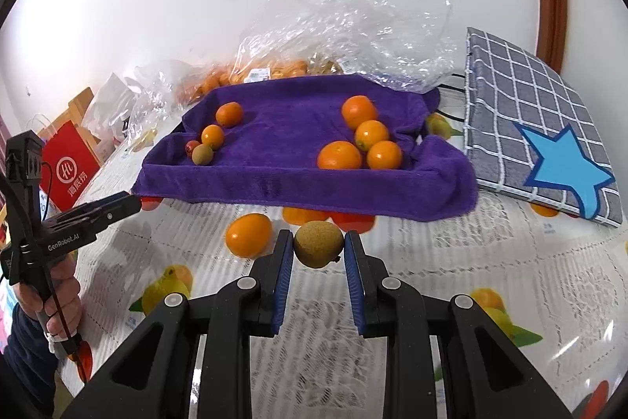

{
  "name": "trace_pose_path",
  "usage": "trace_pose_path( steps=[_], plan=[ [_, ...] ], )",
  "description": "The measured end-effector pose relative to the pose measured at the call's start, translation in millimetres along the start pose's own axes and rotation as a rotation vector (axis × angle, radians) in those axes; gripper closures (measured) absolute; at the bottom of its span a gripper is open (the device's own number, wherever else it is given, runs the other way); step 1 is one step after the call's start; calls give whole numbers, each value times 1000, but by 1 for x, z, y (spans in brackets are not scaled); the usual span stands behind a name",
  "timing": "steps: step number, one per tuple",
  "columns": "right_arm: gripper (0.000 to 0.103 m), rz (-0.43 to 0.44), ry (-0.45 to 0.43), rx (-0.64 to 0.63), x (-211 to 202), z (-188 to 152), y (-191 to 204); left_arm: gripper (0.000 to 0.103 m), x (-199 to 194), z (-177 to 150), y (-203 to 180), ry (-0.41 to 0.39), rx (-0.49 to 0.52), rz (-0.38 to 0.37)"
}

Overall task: Organize fruits
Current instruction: 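Lift the yellow-green fruit with the right gripper while the left gripper grasps an orange, then carry the yellow-green fruit and the orange over the towel with both grippers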

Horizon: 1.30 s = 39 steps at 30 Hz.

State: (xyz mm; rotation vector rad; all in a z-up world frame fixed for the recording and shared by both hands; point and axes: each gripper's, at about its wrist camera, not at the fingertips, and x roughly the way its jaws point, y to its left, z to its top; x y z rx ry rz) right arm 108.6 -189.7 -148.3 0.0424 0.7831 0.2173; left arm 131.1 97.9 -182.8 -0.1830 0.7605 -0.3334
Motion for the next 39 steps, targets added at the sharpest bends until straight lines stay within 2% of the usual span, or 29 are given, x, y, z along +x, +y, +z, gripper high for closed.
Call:
trace_pose_path(
  steps=[6,10,13,20,23,25,36,39],
  plan=[
    [77,-1,-38,23,-16,-5,-20,53,10,-3,-19,35,-64,-93],
    [77,-3,-39,44,-23,-11,-38,53,28,-3,-49,75,-52,-142],
    [77,-16,-29,46,-26,-19,-48,53,39,-4,-68,94,-34,-148],
    [76,-55,-15,69,-34,-37,-73,56,68,-2,-95,156,-35,-112],
    [77,-66,-16,87,-37,-38,-84,63,75,-2,-103,161,-2,-90],
    [76,-60,-15,107,-37,-37,-88,73,76,-1,-105,161,9,-65],
    [77,-36,-1,85,-24,-30,-71,73,53,4,-83,119,-54,-36],
    [77,-27,-7,70,-24,-24,-64,73,42,9,-75,94,-58,3]
  ],
)
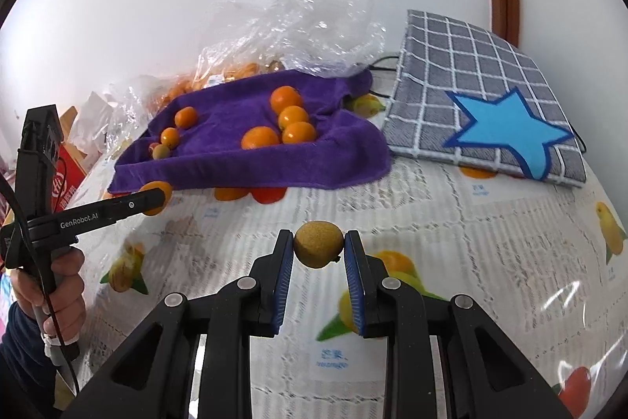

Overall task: Organize fruits
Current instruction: 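Carry the yellow-green fruit and the orange over the towel with both grippers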

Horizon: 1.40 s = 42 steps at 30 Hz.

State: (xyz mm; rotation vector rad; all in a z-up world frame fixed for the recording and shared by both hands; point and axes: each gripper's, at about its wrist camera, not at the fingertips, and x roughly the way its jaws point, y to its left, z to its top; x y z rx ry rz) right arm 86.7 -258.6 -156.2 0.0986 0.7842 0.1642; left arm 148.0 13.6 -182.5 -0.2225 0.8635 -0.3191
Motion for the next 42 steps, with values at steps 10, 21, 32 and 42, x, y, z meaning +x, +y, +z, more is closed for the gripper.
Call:
trace_pose_path(
  steps=[10,21,32,42],
  plan=[
    [77,9,-25,-52,0,29,26,73,-36,19,19,-64,-15,39],
    [77,19,-58,-65,-2,62,47,73,-61,41,35,-109,-26,42],
    [77,10,-63,-60,9,85,53,73,-57,66,46,-116,-42,37],
    [77,11,-54,-69,30,102,59,73,-46,91,54,-123,-53,33]
  ],
)
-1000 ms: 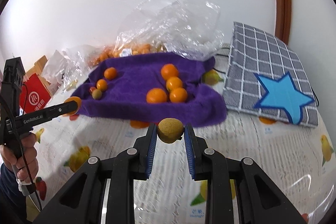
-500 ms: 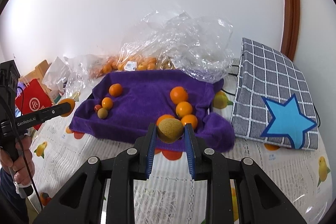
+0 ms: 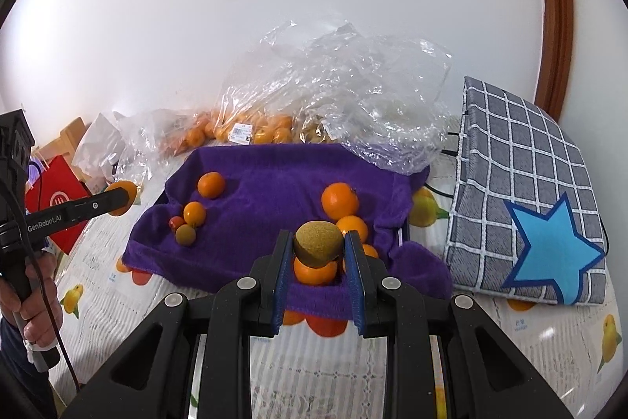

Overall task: Organize fruits
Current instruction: 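Carry the yellow-green fruit and the orange over the towel with both grippers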

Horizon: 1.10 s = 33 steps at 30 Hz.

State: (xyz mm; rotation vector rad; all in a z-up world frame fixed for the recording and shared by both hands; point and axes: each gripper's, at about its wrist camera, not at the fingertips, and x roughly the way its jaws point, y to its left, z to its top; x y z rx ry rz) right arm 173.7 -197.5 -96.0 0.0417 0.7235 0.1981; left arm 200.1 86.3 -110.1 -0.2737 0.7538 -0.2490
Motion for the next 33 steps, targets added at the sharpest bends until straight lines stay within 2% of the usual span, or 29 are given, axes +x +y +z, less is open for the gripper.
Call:
trace_pose_path(
  steps=[5,10,16,24,33],
  plan=[
    [77,1,-4,6,8,6,0,73,15,18,-8,7,9,-23],
    [77,-16,0,5,13,9,-3,73,28,38,-24,-2,60,-21],
    [77,-47,18,7,20,11,-8,73,48,48,-31,23,81,-40],
    [77,-65,56,0,42,13,-9,73,63,50,-10,43,58,-29],
    [77,-36,89,1,72,14,3,73,70,67,18,45,11,-7]
  ],
)
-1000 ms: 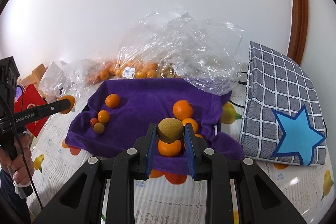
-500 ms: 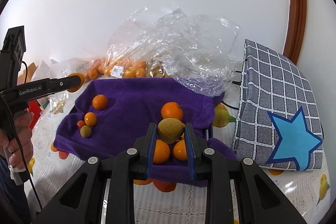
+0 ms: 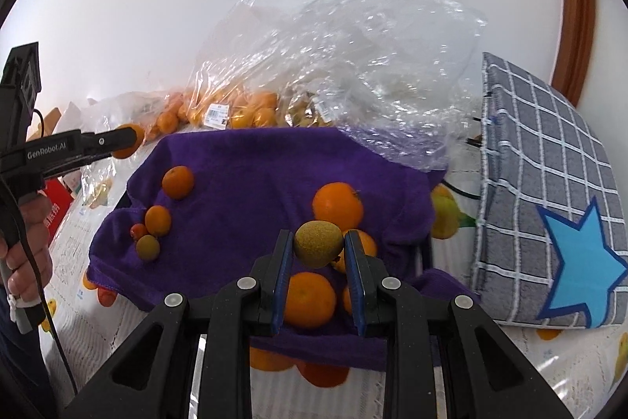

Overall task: Organize fruits
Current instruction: 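Carry the yellow-green fruit and the orange over the towel with both grippers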

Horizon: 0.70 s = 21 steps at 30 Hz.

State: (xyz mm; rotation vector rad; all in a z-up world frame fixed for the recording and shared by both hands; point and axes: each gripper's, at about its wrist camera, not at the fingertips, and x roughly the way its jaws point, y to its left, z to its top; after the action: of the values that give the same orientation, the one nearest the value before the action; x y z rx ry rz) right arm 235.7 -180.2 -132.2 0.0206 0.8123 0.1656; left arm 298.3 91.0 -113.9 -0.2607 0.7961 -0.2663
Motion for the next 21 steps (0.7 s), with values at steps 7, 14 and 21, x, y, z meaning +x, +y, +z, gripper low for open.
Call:
trace_pose_path(
  steps=[7,14,21],
  plan=[
    [77,35,31,-32,18,-1,15,73,6,2,7,11,-15,9],
    [77,37,90,-73,41,-5,23,73,16,2,7,43,-21,-24],
    [76,24,115,-107,51,-8,24,73,28,-7,-4,84,8,-80]
  ],
)
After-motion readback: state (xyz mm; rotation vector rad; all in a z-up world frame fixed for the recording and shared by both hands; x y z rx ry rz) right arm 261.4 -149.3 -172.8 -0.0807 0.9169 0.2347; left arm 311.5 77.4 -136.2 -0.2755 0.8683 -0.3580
